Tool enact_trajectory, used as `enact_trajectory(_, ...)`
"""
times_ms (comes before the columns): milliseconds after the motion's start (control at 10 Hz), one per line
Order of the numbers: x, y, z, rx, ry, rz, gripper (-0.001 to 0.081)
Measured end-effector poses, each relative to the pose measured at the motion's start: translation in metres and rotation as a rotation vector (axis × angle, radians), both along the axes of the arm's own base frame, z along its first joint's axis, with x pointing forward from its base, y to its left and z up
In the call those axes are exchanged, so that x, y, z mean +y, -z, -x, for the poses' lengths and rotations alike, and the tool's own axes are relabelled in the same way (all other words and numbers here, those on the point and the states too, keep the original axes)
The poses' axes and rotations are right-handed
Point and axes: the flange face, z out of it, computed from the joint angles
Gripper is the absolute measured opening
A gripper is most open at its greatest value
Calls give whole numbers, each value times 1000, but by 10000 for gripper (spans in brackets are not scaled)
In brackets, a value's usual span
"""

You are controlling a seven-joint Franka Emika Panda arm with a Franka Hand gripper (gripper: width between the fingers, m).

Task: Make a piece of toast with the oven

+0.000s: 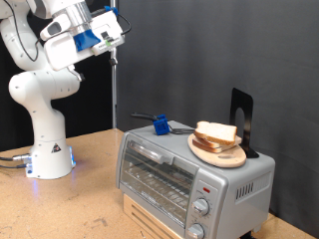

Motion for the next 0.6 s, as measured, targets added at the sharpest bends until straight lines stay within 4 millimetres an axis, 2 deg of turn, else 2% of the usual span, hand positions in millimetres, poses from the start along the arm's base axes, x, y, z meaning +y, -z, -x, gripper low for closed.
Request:
enact_trajectory(300, -6, 10, -3, -34, -55, -59, 808)
enact_trajectory(600, -3, 33, -28, -84, -25, -46, 808)
